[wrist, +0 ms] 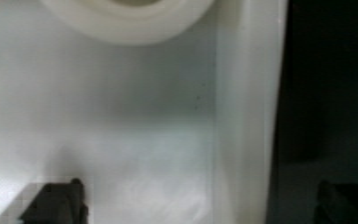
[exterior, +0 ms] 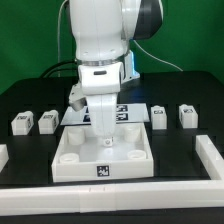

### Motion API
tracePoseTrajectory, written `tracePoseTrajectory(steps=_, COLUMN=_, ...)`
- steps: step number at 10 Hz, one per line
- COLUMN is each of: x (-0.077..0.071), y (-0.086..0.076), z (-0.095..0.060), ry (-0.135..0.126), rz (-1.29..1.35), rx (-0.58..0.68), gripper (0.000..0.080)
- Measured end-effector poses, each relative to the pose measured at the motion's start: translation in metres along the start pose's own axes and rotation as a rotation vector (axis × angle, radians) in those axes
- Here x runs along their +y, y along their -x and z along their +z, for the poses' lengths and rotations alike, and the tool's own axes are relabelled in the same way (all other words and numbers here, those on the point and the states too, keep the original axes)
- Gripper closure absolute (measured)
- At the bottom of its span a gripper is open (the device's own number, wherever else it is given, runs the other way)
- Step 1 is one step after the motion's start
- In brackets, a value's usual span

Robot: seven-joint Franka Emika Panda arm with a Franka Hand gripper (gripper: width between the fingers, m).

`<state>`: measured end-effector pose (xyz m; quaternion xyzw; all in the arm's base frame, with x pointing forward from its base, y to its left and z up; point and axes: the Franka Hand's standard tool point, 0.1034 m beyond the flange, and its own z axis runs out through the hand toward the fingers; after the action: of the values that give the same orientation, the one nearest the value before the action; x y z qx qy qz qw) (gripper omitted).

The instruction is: Assemble one leg

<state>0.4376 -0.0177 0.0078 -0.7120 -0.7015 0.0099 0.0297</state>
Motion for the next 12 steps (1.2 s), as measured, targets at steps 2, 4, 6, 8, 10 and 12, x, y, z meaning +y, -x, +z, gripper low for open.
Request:
tracePoseTrajectory(steps=2, x=-0.0002, y=0.0000, z=0.0003, ry=-0.001, rz=0.000, rx=0.000, gripper=0.0262)
tracePoseTrajectory(steps=4, x=-0.0002, y=0.0000, z=0.0003, ry=-0.001, rz=0.000, rx=0.000, gripper=0.0431)
tracePoseTrajectory(steps=6, x=-0.0003, y=0.0000, z=0.0003, ry=-0.001, rz=0.000, rx=0.000, gripper=0.0599)
tracePoseTrajectory(steps=8, x=0.0013, y=0.0001, z=-0.0008, ry=0.006, rz=0.000, rx=0.000, gripper=0.0740)
tracePoseTrajectory(steps=10, x=0.0016, y=0.0001, z=-0.0009, ry=0.007, rz=0.000, rx=0.000, gripper=0.0740)
tracePoseTrajectory(steps=12, x=0.0020, y=0.0001, z=-0.0011, ry=0.009, rz=0.000, rx=0.000, gripper=0.0740)
